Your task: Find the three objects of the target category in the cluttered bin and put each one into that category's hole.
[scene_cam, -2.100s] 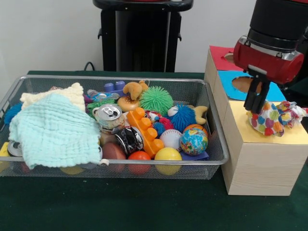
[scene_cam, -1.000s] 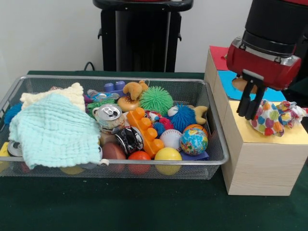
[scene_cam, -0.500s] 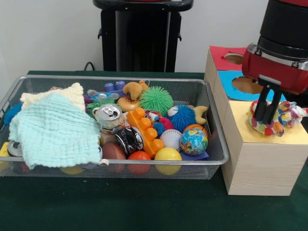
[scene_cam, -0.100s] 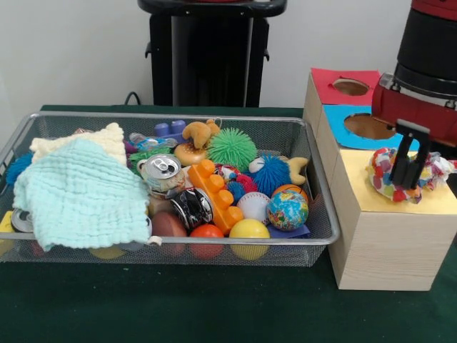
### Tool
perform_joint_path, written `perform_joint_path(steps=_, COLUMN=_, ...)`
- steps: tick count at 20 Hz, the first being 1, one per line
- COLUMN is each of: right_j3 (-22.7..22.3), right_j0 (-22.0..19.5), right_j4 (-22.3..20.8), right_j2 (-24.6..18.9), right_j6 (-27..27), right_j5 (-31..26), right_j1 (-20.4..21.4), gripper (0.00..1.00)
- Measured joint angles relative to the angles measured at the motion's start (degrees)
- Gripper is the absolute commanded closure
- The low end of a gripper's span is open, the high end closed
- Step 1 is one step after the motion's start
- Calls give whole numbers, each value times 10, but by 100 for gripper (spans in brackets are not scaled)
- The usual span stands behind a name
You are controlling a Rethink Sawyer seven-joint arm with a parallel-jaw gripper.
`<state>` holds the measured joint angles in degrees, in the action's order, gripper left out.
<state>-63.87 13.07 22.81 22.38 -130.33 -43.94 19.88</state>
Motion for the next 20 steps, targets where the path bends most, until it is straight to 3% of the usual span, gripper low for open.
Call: perform_joint_path(steps=20, right_j3=6, right_j0=12, right_j4=-5, right_j2=-4, right_j6=0, right_j5=-4, right_j1=-21, gripper=100)
